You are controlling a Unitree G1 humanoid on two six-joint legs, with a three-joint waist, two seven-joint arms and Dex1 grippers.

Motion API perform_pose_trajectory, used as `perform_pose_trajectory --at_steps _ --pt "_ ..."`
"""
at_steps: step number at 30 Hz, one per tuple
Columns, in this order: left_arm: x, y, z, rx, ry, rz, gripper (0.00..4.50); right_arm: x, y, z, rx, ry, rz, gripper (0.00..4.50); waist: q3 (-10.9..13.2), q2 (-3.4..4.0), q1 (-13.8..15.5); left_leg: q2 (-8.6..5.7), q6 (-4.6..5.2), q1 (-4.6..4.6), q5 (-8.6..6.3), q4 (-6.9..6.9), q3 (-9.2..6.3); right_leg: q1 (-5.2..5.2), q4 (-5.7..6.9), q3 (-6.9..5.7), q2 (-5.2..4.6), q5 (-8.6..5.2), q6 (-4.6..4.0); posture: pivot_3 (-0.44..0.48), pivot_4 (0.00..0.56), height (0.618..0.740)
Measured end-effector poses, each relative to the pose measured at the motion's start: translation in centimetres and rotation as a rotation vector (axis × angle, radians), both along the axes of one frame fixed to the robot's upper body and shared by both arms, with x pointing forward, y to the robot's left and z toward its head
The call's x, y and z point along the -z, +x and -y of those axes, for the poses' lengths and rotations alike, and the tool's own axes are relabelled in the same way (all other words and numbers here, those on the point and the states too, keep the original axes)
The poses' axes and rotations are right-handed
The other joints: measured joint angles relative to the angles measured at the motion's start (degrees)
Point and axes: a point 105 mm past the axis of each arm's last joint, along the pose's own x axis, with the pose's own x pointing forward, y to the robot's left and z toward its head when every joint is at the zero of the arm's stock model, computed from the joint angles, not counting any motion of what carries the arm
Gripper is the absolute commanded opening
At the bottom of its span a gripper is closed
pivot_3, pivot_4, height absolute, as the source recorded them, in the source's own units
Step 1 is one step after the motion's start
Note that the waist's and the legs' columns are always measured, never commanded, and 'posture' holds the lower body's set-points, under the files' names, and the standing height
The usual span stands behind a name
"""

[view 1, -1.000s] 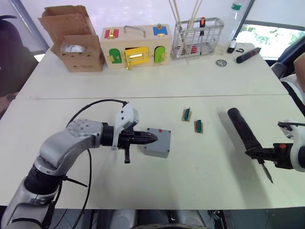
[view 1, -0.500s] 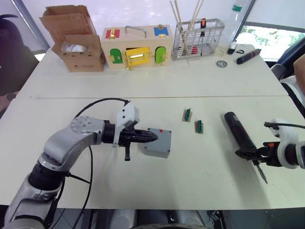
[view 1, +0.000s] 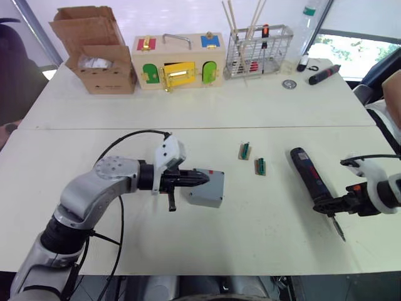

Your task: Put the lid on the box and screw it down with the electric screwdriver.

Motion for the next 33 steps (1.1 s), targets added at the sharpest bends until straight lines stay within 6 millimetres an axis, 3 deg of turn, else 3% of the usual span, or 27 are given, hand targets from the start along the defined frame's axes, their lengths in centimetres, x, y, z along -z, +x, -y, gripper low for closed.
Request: perform_pose_trajectory --at_steps 6,16,24,26,29,33 --pt "0.3 0.0 -0.1 -0.027 -0.002 -0.014 0.00 0.6 0.9 -0.2 -0.021 -0.020 -0.008 4.45 -0.34 -0.63 -0.78 0.00 0.00 0.11 0.00 0.00 -0.01 0.12 -0.02 -0.01 -0.02 0.00 0.00 0.000 0.150 0.740" --pt "0.1 -0.3 0.1 -0.016 -0.014 -0.019 0.00 1.4 1.8 0.1 -0.026 -0.126 -0.009 1.85 -0.72 -1.23 -0.78 0.01 0.00 0.19 -0.01 0.00 -0.04 0.22 -0.10 -0.02 -0.05 0.00 0.00 0.000 0.150 0.740" --pt "0.2 -0.7 -1.2 0.032 0.052 -0.018 0.00 0.9 2.1 -0.3 0.102 -0.046 0.039 1.77 -0.65 -1.11 -0.90 0.00 0.00 0.12 -0.01 -0.11 -0.01 0.11 -0.09 0.01 -0.04 0.00 -0.01 0.000 0.150 0.740" --pt "-0.1 -0.3 -1.9 0.072 0.084 -0.012 0.00 -0.3 3.2 -0.9 0.147 0.044 0.144 1.77 -0.47 -0.78 -0.76 -0.05 -0.01 0.00 0.00 -0.09 0.03 -0.05 -0.03 0.03 -0.05 0.01 -0.01 0.000 0.150 0.740" --pt "-1.1 0.8 -2.4 0.121 0.079 0.005 0.00 -4.3 4.4 -1.3 0.141 0.106 0.382 1.77 -0.38 0.21 -0.02 -0.18 0.00 -0.15 -0.01 -0.14 0.07 -0.22 0.00 0.03 -0.16 -0.03 0.06 0.000 0.150 0.740" --pt "-0.3 2.5 -2.0 0.166 0.085 -0.018 0.00 -8.9 4.2 -1.9 0.084 0.135 0.694 1.77 -0.39 0.24 0.91 -0.11 0.12 -0.38 -0.07 -0.18 0.00 -0.42 -0.02 -0.06 -0.06 -0.04 0.07 0.000 0.150 0.740"
